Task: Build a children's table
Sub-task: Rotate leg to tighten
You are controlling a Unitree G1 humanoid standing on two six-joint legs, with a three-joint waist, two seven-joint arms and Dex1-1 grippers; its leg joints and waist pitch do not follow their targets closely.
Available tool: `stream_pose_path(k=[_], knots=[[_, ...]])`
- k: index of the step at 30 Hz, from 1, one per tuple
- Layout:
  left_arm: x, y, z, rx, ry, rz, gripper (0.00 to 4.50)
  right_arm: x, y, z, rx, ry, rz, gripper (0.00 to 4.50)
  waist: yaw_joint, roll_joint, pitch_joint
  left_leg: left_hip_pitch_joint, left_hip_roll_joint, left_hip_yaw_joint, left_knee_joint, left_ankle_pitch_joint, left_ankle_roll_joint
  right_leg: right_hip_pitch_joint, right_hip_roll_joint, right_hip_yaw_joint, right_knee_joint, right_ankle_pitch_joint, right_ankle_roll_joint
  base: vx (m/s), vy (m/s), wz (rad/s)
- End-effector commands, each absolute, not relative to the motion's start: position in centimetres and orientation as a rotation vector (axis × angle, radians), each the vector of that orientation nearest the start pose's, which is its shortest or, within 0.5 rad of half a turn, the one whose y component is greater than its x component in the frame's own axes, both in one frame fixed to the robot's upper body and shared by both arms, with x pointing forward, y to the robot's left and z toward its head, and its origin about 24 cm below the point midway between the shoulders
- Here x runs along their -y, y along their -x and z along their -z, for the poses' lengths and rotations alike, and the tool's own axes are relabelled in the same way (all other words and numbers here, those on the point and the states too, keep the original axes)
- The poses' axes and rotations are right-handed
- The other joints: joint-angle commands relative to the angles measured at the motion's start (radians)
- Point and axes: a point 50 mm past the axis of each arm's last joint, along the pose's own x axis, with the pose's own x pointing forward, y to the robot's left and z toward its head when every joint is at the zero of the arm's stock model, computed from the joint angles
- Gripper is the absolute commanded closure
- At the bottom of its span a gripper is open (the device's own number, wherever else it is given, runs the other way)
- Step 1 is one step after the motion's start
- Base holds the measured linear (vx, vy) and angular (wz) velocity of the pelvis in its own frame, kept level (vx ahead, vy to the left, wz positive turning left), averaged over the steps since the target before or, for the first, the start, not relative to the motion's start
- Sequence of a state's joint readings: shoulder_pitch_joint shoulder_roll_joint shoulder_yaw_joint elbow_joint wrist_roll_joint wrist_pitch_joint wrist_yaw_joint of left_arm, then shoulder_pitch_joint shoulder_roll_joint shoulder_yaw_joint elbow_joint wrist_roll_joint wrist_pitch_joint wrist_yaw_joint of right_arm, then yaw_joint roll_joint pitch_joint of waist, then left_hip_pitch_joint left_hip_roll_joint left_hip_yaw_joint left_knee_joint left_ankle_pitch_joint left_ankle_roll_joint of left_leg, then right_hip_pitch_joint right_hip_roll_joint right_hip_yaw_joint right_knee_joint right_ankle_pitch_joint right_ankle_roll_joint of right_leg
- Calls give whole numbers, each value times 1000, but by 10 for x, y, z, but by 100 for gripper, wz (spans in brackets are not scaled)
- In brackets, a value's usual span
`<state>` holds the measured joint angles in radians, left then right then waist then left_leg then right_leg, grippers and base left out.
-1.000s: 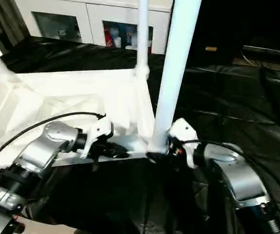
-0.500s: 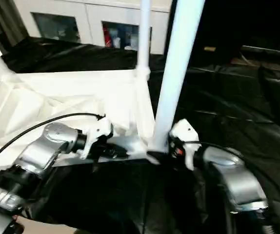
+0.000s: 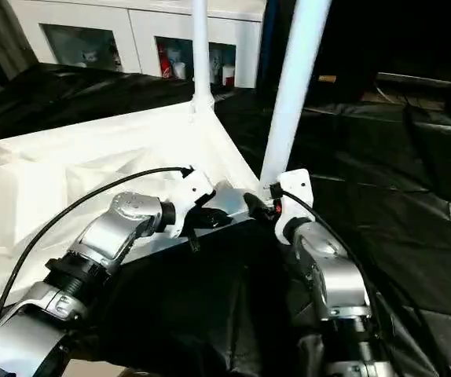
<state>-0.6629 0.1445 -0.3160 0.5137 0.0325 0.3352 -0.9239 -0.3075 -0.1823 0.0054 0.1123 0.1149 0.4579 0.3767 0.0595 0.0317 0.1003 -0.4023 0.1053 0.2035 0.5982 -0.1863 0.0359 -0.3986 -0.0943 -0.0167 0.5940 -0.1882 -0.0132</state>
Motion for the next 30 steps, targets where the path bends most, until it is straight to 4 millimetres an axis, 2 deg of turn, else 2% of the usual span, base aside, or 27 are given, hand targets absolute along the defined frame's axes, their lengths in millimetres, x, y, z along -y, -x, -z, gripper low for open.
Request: stream_pose_path(k=[1,2,3,5,6,7,10,12,14,16,19,20,21,22,25,30], knots=[[-33,-310,-80,-268,-287,1398,450,120,-292,-57,-308,35,-664,52,1,-11,-63,32,122,-64,-101,-278,11,29,-82,39,-69,-161,-208,0,0,0],[-35,-310,-80,-272,-288,1404,450,121,-291,-57,-309,46,-679,52,4,-10,-64,33,123,-63,-100,-266,18,28,-84,40,-68,-147,-212,0,0,0],[-42,-306,-79,-281,-294,1444,450,127,-285,-60,-308,107,-771,52,6,-14,-67,33,123,-60,-94,-220,45,31,-84,39,-62,-94,-228,0,0,0],[-48,-302,-78,-296,-289,1487,450,133,-282,-63,-304,146,-827,52,7,-17,-68,30,122,-58,-89,-182,68,35,-84,38,-56,-45,-239,0,0,0],[-50,-300,-78,-303,-287,1498,450,135,-281,-64,-303,155,-846,52,7,-15,-69,27,123,-59,-86,-149,91,37,-85,37,-50,-4,-252,0,0,0],[-54,-299,-78,-305,-291,1509,450,140,-280,-65,-297,190,-864,52,7,-14,-68,29,123,-57,-84,-139,105,34,-84,36,-50,5,-265,0,0,0],[-61,-298,-78,-297,-302,1523,450,146,-274,-66,-307,222,-944,52,7,-15,-66,30,125,-57,-85,-162,106,36,-82,34,-53,-36,-278,0,0,0],[-72,-295,-77,-318,-321,1560,450,153,-262,-69,-345,234,-1086,52,11,-15,-62,34,130,-58,-89,-193,102,35,-82,35,-56,-81,-271,0,0,0],[-74,-294,-77,-324,-322,1566,450,154,-260,-69,-352,235,-1107,52,13,-16,-62,34,131,-58,-90,-199,101,33,-82,36,-58,-92,-268,0,0,0],[-78,-291,-79,-334,-310,1600,450,156,-257,-72,-362,217,-1161,52,16,-19,-61,36,131,-58,-91,-222,89,31,-86,37,-61,-137,-268,0,0,0],[-80,-288,-80,-342,-303,1620,450,157,-256,-72,-367,204,-1179,68,18,-17,-59,38,131,-58,-94,-236,69,28,-85,38,-64,-172,-264,0,0,0],[-81,-287,-81,-343,-303,1623,450,157,-255,-72,-372,199,-1183,68,17,-16,-59,38,131,-58,-95,-237,66,27,-84,38,-63,-173,-264,0,0,0],[-82,-287,-80,-347,-304,1624,450,157,-255,-72,-375,195,-1188,77,17,-21,-59,37,130,-58,-95,-236,65,27,-83,38,-64,-173,-262,0,0,0],[-82,-286,-80,-349,-305,1625,450,157,-255,-71,-377,191,-1191,103,20,-20,-60,37,131,-58,-94,-234,63,27,-86,39,-64,-177,-260,0,0,0],[-83,-286,-80,-351,-304,1626,450,157,-254,-71,-379,181,-1197,114,22,-20,-61,37,129,-57,-93,-217,65,27,-84,39,-62,-163,-259,0,0,0],[-82,-285,-79,-355,-293,1625,450,152,-250,-67,-393,155,-1223,149,24,-24,-64,34,127,-55,-86,-168,92,29,-86,37,-56,-116,-266,0,0,0]])
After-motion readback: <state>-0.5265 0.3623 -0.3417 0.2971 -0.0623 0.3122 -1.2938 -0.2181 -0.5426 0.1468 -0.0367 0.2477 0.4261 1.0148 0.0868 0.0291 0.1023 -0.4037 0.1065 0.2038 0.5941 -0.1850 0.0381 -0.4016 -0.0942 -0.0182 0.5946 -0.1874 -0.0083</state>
